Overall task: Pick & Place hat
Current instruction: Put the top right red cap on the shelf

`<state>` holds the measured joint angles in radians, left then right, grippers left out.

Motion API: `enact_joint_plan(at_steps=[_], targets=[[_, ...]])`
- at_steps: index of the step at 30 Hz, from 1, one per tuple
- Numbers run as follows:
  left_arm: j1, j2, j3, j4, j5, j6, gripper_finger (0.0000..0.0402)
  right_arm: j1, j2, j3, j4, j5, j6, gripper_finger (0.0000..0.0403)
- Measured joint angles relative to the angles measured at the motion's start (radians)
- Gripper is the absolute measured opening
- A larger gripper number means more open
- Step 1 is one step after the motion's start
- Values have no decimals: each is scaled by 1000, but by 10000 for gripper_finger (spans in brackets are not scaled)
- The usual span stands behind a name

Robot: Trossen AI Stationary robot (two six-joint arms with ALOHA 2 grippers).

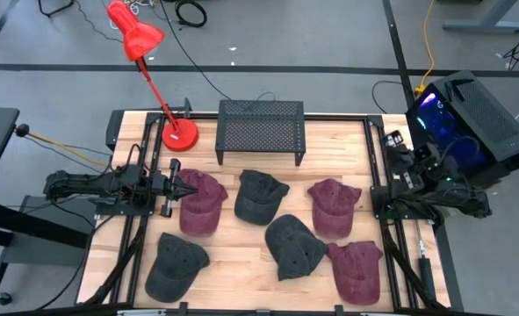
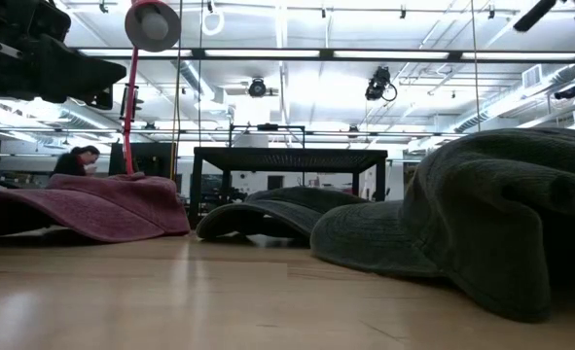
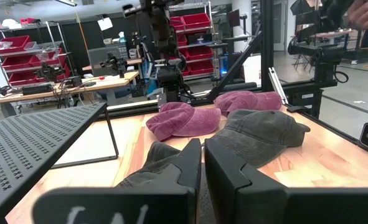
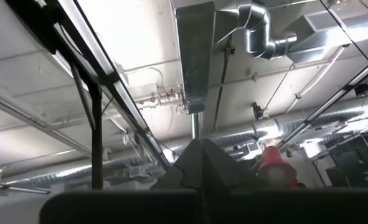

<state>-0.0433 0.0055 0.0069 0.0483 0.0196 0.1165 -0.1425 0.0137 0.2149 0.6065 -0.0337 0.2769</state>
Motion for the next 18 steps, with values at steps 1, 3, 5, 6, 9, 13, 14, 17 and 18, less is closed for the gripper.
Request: enact_joint_plan(at_steps=[1, 3, 5, 6, 9, 13, 14, 17, 18], targets=[[0, 0, 0, 0, 0, 0, 28, 0, 4, 27, -31, 0, -7, 4], [0, 0, 0, 0, 0, 0, 28, 0, 22, 85, -101, 0, -22, 4], [0, 0, 0, 0, 0, 0, 28, 0, 48, 143, -158, 0, -27, 4], [0, 0, 0, 0, 0, 0, 28, 0, 64, 171, -177, 0, -27, 4], [0, 0, 0, 0, 0, 0, 28, 0, 119, 260, -228, 0, -27, 4], [0, 0, 0, 0, 0, 0, 28, 0, 206, 376, -294, -2, -24, 4], [0, 0, 0, 0, 0, 0, 28, 0, 228, 406, -312, -5, -24, 4], [0, 0, 0, 0, 0, 0, 28, 0, 292, 492, -384, -9, -24, 4], [0, 0, 0, 0, 0, 0, 28, 0, 312, 521, -409, -9, -24, 4]])
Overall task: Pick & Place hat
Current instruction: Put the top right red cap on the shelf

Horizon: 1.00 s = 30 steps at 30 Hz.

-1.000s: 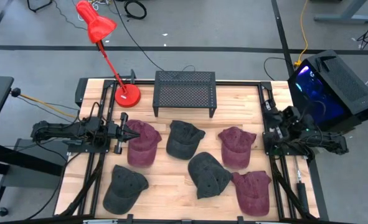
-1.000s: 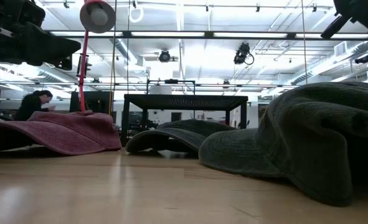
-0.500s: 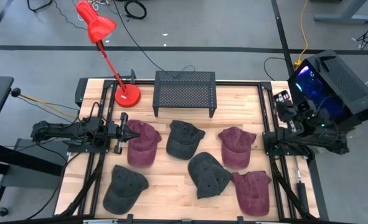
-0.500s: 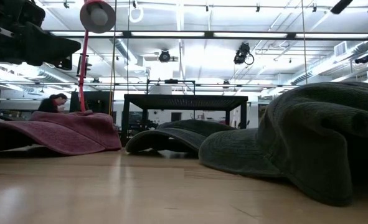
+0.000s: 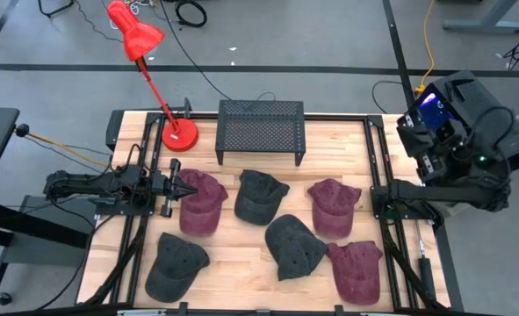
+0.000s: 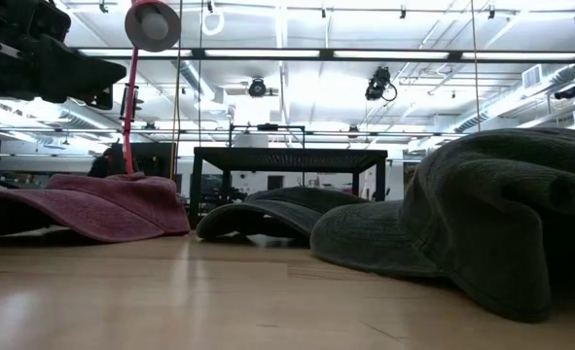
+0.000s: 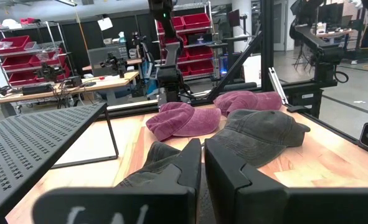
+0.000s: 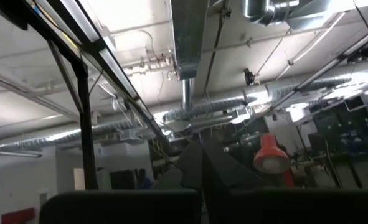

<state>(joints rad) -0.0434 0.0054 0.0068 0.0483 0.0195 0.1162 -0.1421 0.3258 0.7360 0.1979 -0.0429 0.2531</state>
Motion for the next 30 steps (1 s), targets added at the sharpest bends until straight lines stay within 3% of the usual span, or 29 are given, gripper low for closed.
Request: enact_joint_plan(at_steps=[12, 30], targets=[[0, 0, 0, 0, 0, 0, 28, 0, 172, 243, -200, -28, -10, 4], [0, 0, 0, 0, 0, 0, 28, 0, 210, 252, -635, -25, -119, 4]])
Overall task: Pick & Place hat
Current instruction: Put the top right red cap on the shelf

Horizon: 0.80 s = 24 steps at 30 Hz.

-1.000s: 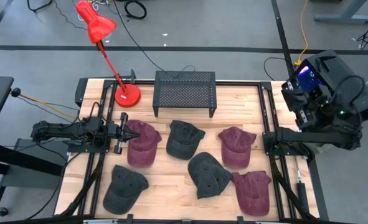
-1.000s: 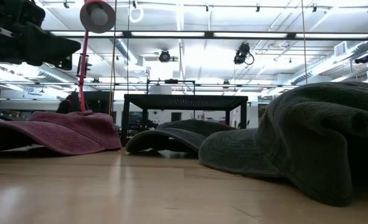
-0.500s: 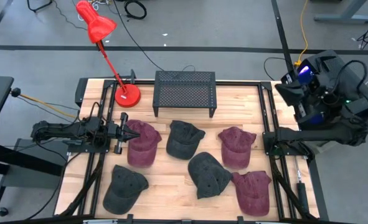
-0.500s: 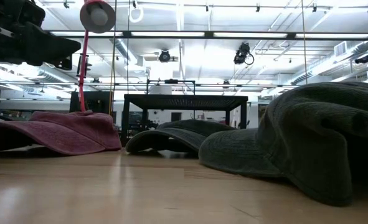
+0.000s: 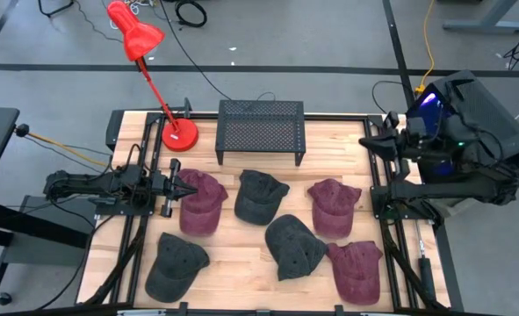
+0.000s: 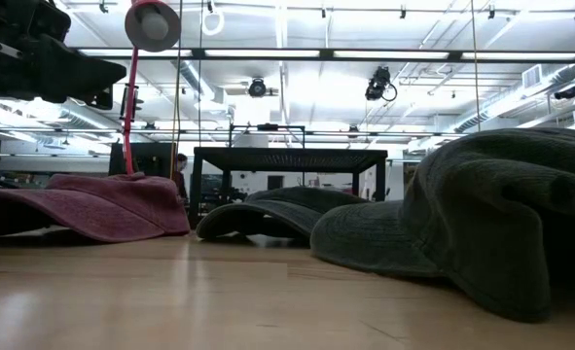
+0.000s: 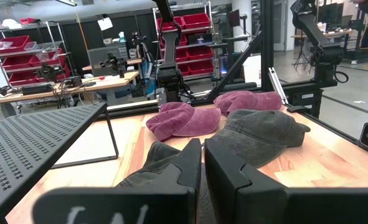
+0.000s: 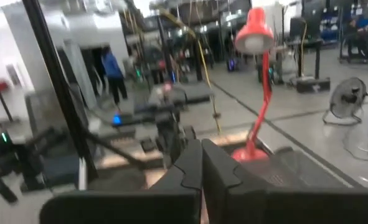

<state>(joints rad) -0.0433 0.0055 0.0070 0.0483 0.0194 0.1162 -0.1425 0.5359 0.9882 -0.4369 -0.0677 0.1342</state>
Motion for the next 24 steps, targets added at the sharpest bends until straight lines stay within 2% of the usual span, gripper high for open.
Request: enact_joint_plan(at_steps=[7, 13, 24], targets=[[0, 0, 0, 0, 0, 0, 28, 0, 15, 0, -100, 0, -68, 4], [0, 0, 0, 0, 0, 0, 28, 0, 31, 0, -119, -3, -144, 4], [0, 0, 0, 0, 0, 0, 28, 0, 50, 0, -152, 0, -146, 4]])
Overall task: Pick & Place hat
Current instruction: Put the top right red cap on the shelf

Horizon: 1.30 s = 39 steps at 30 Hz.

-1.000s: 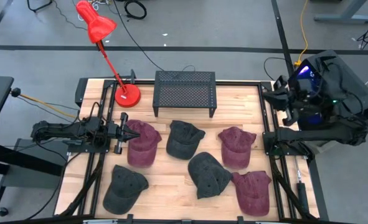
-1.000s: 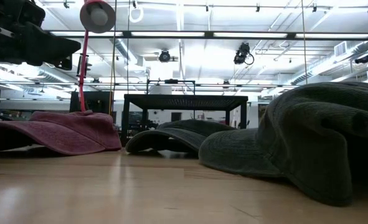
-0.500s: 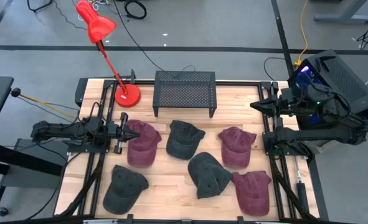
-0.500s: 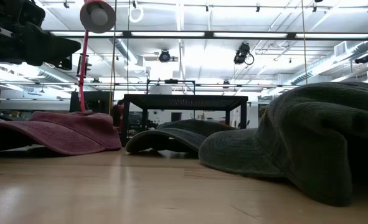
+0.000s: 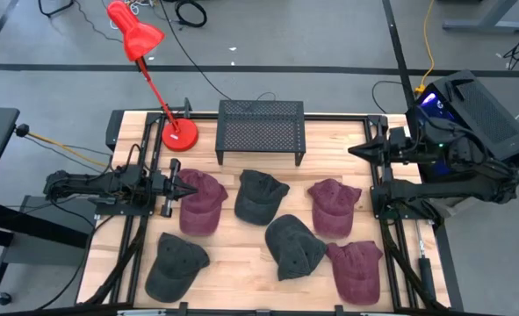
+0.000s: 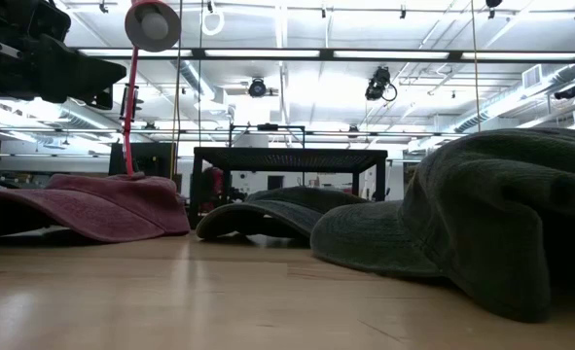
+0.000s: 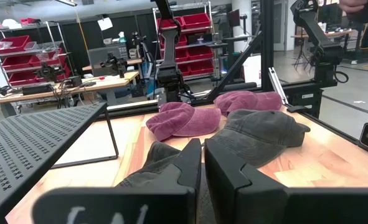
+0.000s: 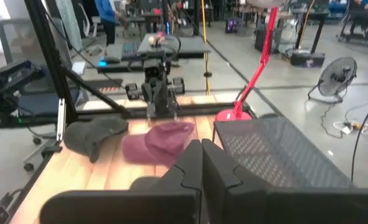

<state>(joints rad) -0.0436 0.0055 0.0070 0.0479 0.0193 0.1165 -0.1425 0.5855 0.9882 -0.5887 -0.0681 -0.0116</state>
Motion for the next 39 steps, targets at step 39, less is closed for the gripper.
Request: enact_joint_plan(at_steps=[39], targets=[[0, 0, 0, 0, 0, 0, 28, -12, 185, -125, -536, 116, -31, 93]])
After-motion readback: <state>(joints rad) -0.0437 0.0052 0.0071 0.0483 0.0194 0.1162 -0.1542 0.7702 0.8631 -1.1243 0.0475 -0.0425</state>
